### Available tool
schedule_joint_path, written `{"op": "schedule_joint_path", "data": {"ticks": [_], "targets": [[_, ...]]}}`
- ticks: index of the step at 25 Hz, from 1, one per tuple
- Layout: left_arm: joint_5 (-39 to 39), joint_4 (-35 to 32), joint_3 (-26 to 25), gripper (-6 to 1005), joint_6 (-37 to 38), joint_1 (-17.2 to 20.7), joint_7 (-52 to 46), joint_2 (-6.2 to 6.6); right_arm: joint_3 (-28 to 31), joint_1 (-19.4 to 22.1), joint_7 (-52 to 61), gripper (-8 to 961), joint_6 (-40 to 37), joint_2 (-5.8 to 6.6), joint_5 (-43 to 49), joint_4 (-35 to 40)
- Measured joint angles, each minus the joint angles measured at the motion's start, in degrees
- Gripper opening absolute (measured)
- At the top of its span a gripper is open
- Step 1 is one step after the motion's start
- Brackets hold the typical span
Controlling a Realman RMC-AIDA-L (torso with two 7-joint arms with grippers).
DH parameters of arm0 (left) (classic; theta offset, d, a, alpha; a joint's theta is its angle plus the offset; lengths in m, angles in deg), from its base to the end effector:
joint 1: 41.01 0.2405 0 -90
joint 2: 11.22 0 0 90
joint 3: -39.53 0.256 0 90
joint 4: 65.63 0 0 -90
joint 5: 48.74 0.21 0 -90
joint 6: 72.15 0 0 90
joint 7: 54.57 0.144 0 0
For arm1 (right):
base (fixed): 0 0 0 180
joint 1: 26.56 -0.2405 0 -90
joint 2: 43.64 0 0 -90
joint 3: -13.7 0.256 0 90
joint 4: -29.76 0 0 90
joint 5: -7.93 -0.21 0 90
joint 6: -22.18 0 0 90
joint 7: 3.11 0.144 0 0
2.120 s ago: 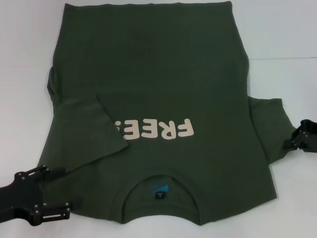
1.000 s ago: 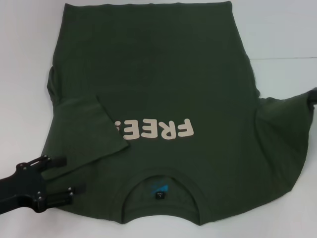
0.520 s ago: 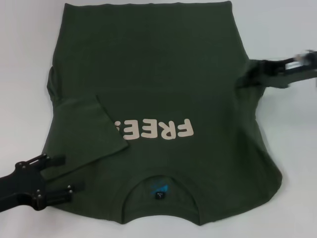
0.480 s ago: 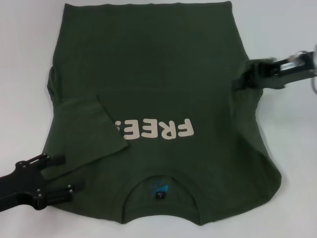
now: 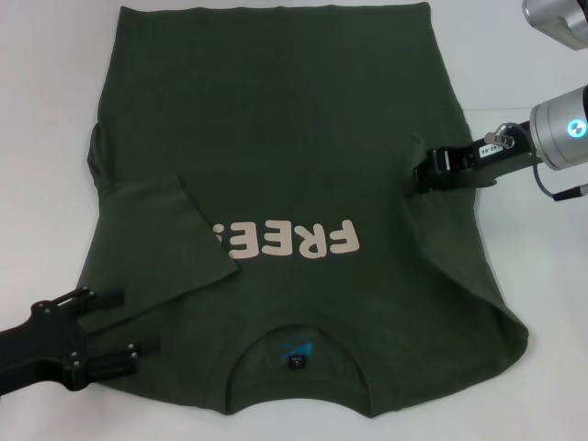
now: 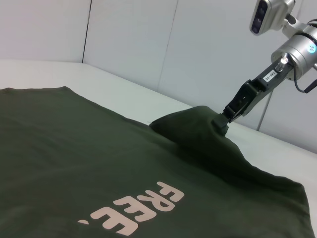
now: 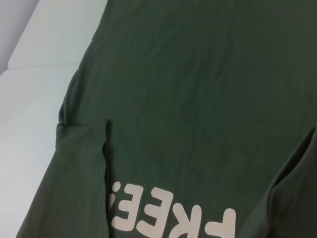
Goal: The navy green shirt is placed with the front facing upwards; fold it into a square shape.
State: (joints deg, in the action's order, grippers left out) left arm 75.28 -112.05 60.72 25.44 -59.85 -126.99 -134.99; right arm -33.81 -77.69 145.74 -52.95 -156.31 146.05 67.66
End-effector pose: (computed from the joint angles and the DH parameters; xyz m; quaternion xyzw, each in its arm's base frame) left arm -0.3235 0.2588 0.0219 -0.9094 -0.2607 -0.2461 0.2107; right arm 0.2038 0.4350 0.0226 -0.8045 0.5695 0.0579 0.1584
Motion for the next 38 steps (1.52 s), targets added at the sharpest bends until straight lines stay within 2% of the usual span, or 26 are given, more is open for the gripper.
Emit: {"op": "schedule_joint_path", "data": {"ticks": [8, 15, 22, 27, 31, 38], "targets": [[0.00, 0.73, 0.00, 919, -0.47, -0.08, -0.87, -0.05, 0.50, 1.69, -3.75, 142, 0.18, -0.60, -4.97, -0.18], [-0.71, 0.90, -0.99, 919, -0.28, -0.38, -7.88, 0.58, 1.10, 6.20, -10.19, 349, -2.05, 0.64, -14.95, 0.16], [-0.06, -0.36, -4.45, 919, 5.38, -1.34, -17.39, 2.88, 8.96, 15.92, -33.69, 663, -14.43, 1.27, -25.66, 0.74], [2.83, -3.30, -4.58, 919, 8.07, -1.38, -23.29, 4.28, 16.37, 24.32, -53.86, 851, -24.36, 1.30, -28.44, 0.78], [7.47, -4.48, -4.87, 919, 9.29, -2.63, -29.95, 5.36, 21.49, 30.45, -65.46, 900, -28.49, 0.72, -28.52, 0.56], [14.03, -3.94, -4.80, 919, 7.49, -6.56, -43.18, 7.03, 26.14, 38.17, -80.68, 911, -30.91, -1.73, -28.13, 0.54]]}}
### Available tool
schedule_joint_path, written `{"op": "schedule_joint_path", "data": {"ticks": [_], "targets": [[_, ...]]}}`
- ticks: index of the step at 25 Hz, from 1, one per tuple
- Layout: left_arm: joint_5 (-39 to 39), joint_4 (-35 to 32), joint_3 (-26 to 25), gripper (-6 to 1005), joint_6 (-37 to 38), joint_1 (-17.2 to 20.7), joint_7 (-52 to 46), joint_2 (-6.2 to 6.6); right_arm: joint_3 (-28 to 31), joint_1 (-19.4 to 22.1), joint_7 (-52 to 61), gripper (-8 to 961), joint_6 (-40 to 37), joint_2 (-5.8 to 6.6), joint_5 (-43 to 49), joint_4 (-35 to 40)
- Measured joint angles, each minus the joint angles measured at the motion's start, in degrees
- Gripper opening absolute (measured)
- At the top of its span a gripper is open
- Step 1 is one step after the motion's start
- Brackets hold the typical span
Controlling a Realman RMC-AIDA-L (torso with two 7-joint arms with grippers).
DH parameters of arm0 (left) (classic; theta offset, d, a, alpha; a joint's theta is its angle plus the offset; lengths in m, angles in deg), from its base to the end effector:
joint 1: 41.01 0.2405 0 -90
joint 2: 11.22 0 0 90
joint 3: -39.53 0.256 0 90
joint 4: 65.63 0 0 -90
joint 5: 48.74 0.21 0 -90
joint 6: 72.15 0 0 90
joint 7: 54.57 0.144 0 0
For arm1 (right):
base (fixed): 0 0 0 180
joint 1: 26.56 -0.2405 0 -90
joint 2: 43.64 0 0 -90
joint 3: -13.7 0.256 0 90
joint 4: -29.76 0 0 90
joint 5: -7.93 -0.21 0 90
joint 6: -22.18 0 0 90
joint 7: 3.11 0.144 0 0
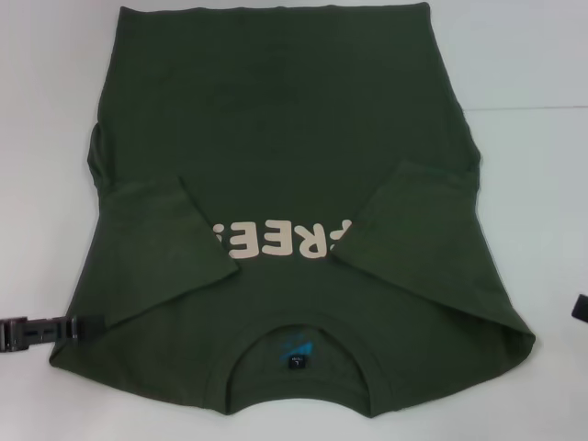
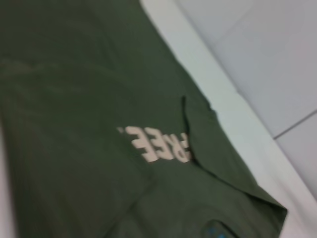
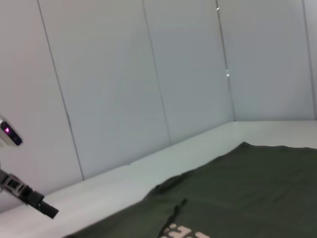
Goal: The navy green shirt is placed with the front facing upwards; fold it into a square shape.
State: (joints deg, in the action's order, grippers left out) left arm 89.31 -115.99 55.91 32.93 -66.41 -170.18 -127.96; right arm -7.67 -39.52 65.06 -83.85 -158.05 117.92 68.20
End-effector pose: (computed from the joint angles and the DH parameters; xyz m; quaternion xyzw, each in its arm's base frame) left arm -0.3287 0.2757 0.0739 -0.8072 -0.5467 -0.1970 0.1038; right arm 0.3455 0.2295 0.0826 -0.8817 0.2280 0.3254 0.2546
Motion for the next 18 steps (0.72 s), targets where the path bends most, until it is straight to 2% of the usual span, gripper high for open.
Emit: {"op": "schedule_joint_path", "data": {"ticks": [6, 9, 15, 18], "targets": [[8.09, -0.19, 0.06, 920, -2.84, -4.01, -14.59, 1.98, 0.42, 1.55, -3.76, 911, 0.43, -0.56, 4.55, -0.37], [10.90, -0.09, 0.20, 920, -2.96, -5.32, -17.93, 2.56, 0.46, 1.67, -6.31, 910, 1.55, -1.38, 6.98, -0.18], [15.55, 2.21, 0.64, 920, -3.89, -7.22, -21.15, 3.39, 0.35, 1.11, -7.18, 910, 3.90, -1.91, 8.87, -0.01], [15.94, 2.40, 2.52, 920, -6.08, -7.44, -21.81, 3.15, 0.10, 0.86, -7.57, 910, 4.26, -1.93, 9.01, -0.02]]}}
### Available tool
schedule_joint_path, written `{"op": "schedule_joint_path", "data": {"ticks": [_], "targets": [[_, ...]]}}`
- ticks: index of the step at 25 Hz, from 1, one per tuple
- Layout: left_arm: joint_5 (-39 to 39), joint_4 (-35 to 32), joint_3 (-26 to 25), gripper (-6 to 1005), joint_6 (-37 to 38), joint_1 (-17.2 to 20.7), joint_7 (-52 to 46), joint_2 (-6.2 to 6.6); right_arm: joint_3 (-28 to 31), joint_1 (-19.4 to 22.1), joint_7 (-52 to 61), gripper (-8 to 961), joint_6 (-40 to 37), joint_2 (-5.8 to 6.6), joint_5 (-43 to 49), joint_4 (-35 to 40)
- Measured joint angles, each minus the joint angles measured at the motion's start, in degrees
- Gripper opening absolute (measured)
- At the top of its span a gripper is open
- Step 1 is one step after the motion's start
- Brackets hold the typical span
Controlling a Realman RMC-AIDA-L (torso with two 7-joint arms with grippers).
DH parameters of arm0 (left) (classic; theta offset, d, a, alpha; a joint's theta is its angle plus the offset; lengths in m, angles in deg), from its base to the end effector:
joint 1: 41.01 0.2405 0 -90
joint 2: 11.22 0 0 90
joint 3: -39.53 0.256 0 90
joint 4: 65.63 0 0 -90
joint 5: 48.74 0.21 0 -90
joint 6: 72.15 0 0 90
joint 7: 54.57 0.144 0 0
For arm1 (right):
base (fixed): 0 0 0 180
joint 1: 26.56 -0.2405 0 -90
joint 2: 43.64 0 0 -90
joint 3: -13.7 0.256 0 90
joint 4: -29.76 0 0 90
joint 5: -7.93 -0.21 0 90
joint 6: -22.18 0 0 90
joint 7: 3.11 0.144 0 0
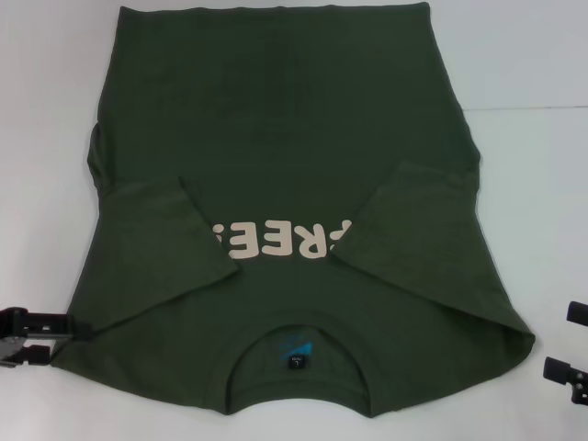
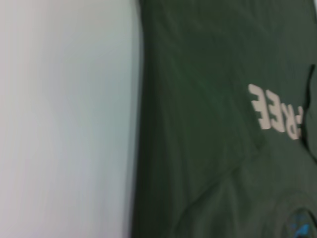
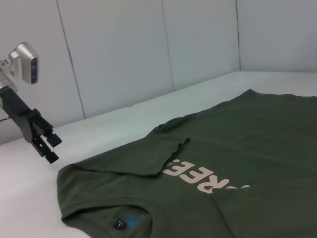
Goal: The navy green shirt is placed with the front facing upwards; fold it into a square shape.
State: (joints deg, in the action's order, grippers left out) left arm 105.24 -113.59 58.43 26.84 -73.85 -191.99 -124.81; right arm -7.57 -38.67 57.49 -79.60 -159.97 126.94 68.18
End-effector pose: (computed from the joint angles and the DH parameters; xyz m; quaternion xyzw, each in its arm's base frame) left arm -0.3357 0.3076 0.0778 -0.7160 -0.6860 -0.0668 0.1108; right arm 0.3613 0.2168 0.0543 -0.9107 0.2192 0.2498 0.2453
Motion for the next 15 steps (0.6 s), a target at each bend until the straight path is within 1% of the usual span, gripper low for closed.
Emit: {"op": "schedule_joint_path", "data": {"ticks": [6, 15], "targets": [[0.48, 1.93, 3.57, 920, -3.02, -0.65, -1.23, -0.18, -0.09, -0.29, -3.52, 909, -0.08, -0.03, 1.88, 0.11], [1.66, 1.90, 5.28, 920, -4.83, -1.51, -1.29, 0.00, 0.00, -1.98, -5.47, 908, 0.50, -0.28, 5.05, -0.25]]}}
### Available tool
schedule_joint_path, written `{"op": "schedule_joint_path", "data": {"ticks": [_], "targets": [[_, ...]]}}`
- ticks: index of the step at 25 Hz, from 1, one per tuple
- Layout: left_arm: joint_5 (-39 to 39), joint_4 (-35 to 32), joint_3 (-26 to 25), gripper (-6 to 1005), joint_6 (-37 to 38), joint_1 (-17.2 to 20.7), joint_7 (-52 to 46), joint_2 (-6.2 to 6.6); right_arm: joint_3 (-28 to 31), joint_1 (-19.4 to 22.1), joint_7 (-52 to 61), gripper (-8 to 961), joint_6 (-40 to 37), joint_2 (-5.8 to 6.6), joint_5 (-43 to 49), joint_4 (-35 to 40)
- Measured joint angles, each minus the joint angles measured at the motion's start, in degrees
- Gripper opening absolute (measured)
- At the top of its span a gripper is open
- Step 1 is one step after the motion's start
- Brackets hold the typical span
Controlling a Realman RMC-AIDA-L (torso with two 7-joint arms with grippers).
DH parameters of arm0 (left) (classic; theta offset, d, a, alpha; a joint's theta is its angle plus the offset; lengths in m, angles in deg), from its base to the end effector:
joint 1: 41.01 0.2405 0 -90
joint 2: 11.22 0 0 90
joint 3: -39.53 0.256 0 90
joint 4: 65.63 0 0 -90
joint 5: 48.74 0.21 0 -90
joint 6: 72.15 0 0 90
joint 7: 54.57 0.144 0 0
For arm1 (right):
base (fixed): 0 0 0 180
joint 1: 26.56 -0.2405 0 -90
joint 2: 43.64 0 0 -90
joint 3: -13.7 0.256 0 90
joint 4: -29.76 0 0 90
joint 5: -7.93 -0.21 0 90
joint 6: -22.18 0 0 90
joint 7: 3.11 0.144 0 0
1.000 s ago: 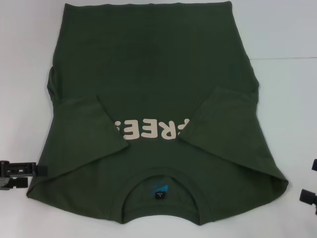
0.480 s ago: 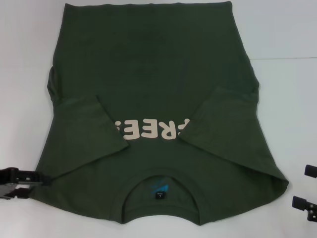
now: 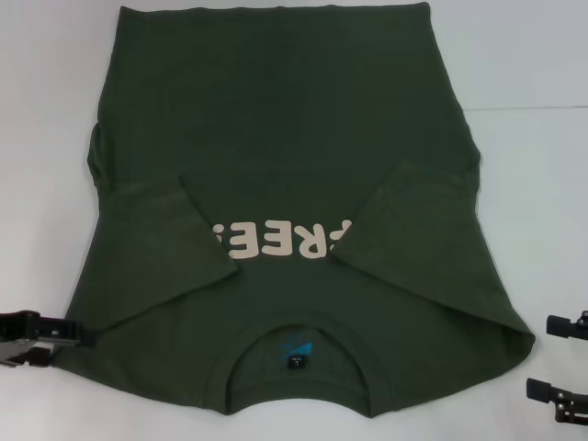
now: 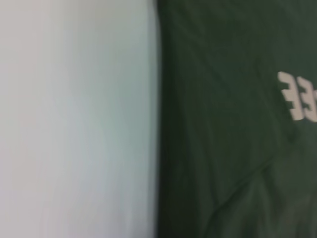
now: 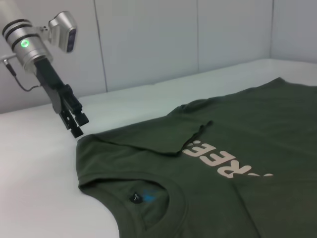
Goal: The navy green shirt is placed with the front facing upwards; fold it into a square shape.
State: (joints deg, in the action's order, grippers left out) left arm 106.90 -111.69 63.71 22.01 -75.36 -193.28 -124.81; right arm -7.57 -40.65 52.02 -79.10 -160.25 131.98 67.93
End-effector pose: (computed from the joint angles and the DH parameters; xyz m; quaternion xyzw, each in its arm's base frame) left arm -0.3350 0.3206 0.0669 -0.7253 -0.6763 -0.0209 0.1270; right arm 0.3592 0.2214 0.0438 -0.9345 0.1740 0.2162 0.2231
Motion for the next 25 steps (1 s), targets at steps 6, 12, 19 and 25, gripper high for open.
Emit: {"op": "schedule_joint_path", "data": {"ticks": [6, 12, 19, 25], "targets": [[1.29, -0.18, 1.31, 919, -1.81, -0.28, -0.34, 0.00, -0.13, -0.56, 0.13, 907, 0.31, -0.10, 0.16, -0.08], [1.17, -0.10, 1.51, 919, -2.54, -0.43, -0.26, -0.05, -0.05, -0.93, 0.36, 907, 0.31, -0.09, 0.21, 0.09], [1.29, 0.04, 1.50, 920, -3.25, -0.54, -0.21, -0.18, 0.14, -1.22, 0.48, 906, 0.30, -0.09, 0.23, 0.13], [1.32, 0.17, 2.86, 920, -4.17, -0.52, -0.35, -0.41, 0.24, -1.39, 0.50, 905, 0.30, -0.09, 0.23, 0.01]]}}
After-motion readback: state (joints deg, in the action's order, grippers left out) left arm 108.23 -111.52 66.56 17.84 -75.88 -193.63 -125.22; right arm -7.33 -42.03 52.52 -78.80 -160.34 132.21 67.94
